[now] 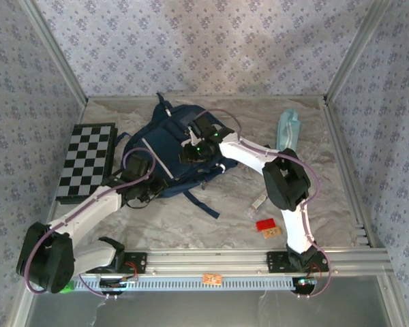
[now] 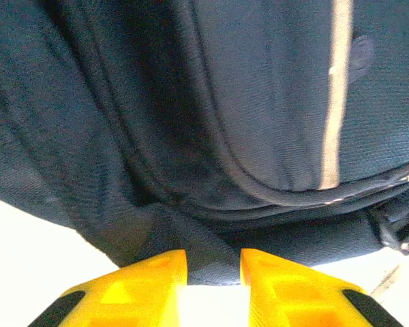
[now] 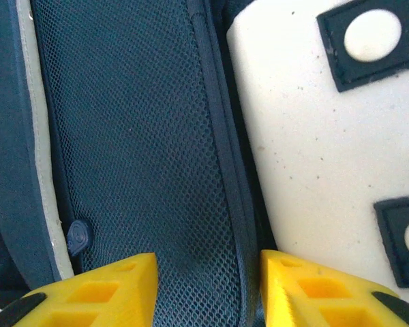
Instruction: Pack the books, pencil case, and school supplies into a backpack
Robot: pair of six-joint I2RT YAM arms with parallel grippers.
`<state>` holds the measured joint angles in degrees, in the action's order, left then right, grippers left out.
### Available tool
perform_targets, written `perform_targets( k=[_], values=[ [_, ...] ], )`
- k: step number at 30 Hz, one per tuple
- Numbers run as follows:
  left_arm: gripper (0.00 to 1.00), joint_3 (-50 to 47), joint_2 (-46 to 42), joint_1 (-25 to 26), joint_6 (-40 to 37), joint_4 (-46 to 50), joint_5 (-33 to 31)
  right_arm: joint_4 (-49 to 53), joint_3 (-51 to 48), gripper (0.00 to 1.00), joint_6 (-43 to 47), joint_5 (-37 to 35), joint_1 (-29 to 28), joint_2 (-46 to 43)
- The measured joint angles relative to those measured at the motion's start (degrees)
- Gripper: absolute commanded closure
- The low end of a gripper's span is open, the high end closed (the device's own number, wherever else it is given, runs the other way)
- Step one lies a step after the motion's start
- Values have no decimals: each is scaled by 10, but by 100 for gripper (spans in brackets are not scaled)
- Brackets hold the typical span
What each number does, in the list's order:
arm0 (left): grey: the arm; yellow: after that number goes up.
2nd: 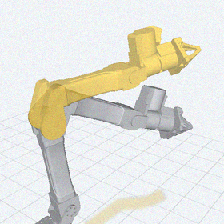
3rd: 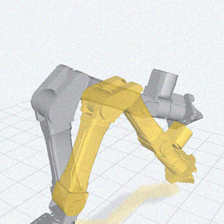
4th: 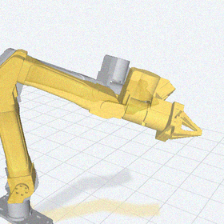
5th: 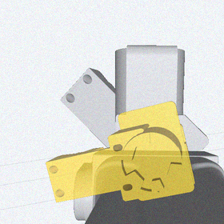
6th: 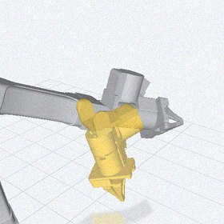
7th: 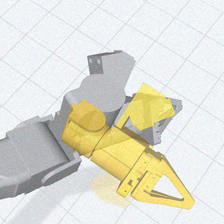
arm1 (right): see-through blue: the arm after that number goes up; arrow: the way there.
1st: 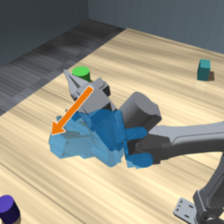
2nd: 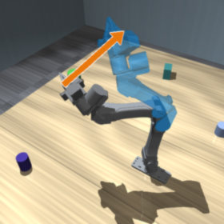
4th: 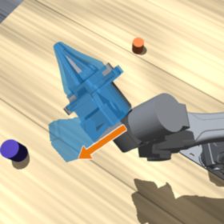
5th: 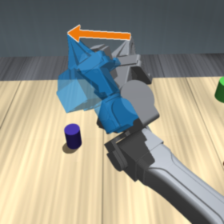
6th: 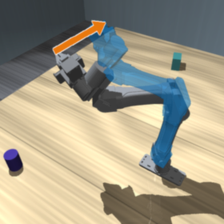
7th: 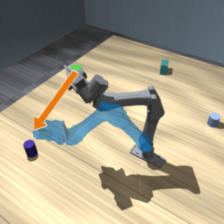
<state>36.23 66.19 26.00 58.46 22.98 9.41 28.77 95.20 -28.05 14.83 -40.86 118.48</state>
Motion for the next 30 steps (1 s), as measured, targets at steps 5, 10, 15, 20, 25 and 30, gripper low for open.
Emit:
perform_targets(
  k=[5,10,15,20,25,30],
  values=[
    [76,-2,33,0,-10,-11,0,13,22,73,19,-5,-2,19],
    [78,-8,69,-9,-20,-36,7,21,26,94,25,-5,3,26],
    [79,4,104,-29,-45,-37,27,10,23,100,14,16,7,22],
    [80,32,134,-70,-81,-28,48,-51,-12,100,-32,55,18,-12],
    [72,64,147,-107,-117,-21,42,-107,-55,100,-105,71,29,-43],
    [57,112,163,-131,-162,-25,18,-155,-96,100,-177,47,29,-78]
  ],
)
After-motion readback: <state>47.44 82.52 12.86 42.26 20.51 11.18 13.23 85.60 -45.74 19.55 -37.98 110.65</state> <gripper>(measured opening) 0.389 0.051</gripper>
